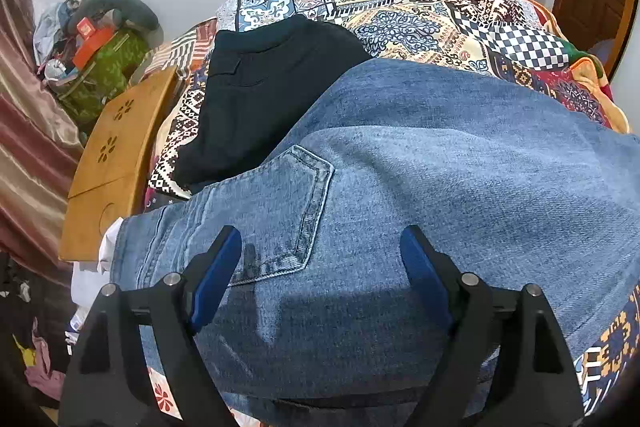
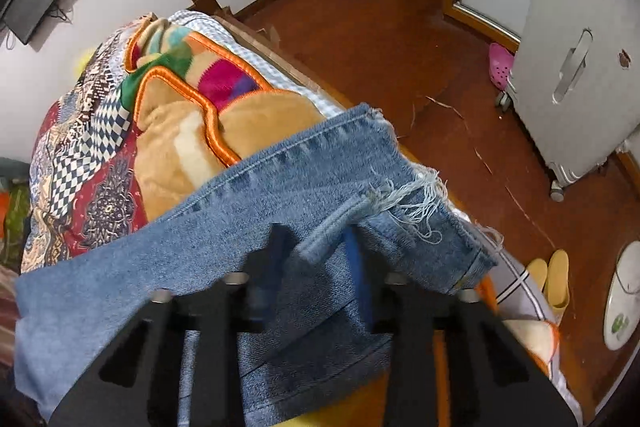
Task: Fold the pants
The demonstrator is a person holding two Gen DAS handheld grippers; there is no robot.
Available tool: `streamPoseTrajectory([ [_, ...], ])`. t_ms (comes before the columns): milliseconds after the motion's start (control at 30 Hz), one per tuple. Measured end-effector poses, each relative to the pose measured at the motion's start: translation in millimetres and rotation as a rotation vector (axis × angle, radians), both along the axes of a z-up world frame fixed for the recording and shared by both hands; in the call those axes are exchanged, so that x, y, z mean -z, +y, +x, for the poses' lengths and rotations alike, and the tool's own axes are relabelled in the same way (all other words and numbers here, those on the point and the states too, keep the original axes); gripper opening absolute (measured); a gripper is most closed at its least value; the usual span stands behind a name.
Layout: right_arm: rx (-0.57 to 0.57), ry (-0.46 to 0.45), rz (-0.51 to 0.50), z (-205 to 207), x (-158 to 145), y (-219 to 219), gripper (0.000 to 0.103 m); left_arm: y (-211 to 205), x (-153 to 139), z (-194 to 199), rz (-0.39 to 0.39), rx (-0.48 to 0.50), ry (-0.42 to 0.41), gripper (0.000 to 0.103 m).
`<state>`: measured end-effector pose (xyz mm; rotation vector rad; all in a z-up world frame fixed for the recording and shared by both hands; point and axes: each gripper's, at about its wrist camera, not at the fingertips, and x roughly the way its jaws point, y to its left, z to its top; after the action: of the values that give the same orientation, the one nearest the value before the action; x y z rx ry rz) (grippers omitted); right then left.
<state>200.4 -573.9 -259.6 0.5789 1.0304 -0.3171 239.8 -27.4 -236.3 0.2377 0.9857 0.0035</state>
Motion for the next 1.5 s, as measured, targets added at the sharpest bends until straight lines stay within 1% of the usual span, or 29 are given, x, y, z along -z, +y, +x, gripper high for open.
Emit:
streamPoseTrajectory([
  [100,-0.035,-0.003,-0.015,2,-8,-5,0.005,1,-1,0,-0.003,-0.002,0.009,0.082],
  [167,-0.057,-0.039,-0.037,4,-20,-6,0.004,0,-2,0,-0.005,0.0,0.019,0.082],
  [233,-0.077,-0.102,-0.072,5,-42,-7,0.004,-2,-6,-2,-0.008,0.014,0.035,0.082],
  [267,-0.081,-0.151,-0.093,4,-60,-8,0.004,-3,-8,-3,-0.014,0.021,0.041,0.082],
  [300,-0.08,-0.182,-0.101,3,-71,-9,0.004,-5,-11,-4,-0.023,0.028,0.045,0.082],
  [367,-0.077,-0.275,-0.116,-5,-102,-15,0.004,-8,-15,-8,-0.058,0.042,0.058,0.082],
  [433,-0.075,-0.335,-0.127,-14,-121,-19,0.004,-15,-15,-12,-0.099,0.064,0.085,0.082],
  [500,-0.079,-0.359,-0.125,-24,-126,-24,0.004,-23,-11,-18,-0.102,0.089,0.104,0.082],
  [567,-0.084,-0.332,-0.116,-29,-114,-26,0.004,-29,-7,-23,-0.087,0.094,0.105,0.082],
  [600,-0.083,-0.298,-0.107,-31,-99,-28,0.004,-30,-4,-25,-0.083,0.084,0.096,0.082],
  [667,-0.073,-0.237,-0.063,-32,-71,-32,0.004,-27,-3,-26,-0.111,0.061,0.094,0.082],
  [700,-0.066,-0.19,-0.031,-33,-48,-35,0.004,-25,-2,-25,-0.125,0.054,0.097,0.083],
  [733,-0.064,-0.158,-0.023,-33,-35,-35,0.004,-21,-1,-25,-0.149,0.042,0.103,0.084],
  [833,-0.083,-0.026,-0.034,-32,12,-26,0.005,-14,-1,-25,-0.172,0.022,0.102,0.086],
  [900,-0.101,0.008,-0.066,-31,20,-16,0.007,-9,-4,-26,-0.154,0.005,0.09,0.086],
  [967,-0.116,0.024,-0.142,-30,8,-9,0.013,0,-9,-29,-0.127,-0.016,0.061,0.086],
  [1033,-0.128,0.056,-0.227,-23,-9,-3,0.015,16,-18,-33,-0.117,-0.046,0.019,0.086],
  [1100,-0.16,0.037,-0.277,-19,-31,0,0.017,34,-25,-35,-0.121,-0.079,-0.011,0.086],
  [1133,-0.187,0.012,-0.306,-16,-46,7,0.019,47,-30,-35,-0.124,-0.106,-0.029,0.086],
  [1200,-0.242,-0.046,-0.336,-12,-73,23,0.033,75,-38,-34,-0.122,-0.16,-0.06,0.086],
  [1233,-0.278,-0.098,-0.35,-7,-92,38,0.036,89,-40,-31,-0.116,-0.189,-0.072,0.086],
  [1267,-0.3,-0.133,-0.357,-6,-103,48,0.042,100,-42,-30,-0.111,-0.209,-0.079,0.086],
  [1300,-0.343,-0.188,-0.36,0,-120,68,0.045,119,-44,-26,-0.105,-0.245,-0.089,0.086],
  [1367,-0.412,-0.247,-0.353,7,-136,98,0.048,144,-45,-22,-0.103,-0.285,-0.099,0.086],
  [1433,-0.503,-0.297,-0.334,23,-151,139,0.05,175,-42,-15,-0.1,-0.326,-0.098,0.086],
  [1500,-0.59,-0.324,-0.31,36,-156,177,0.051,195,-35,-10,-0.103,-0.346,-0.087,0.086],
])
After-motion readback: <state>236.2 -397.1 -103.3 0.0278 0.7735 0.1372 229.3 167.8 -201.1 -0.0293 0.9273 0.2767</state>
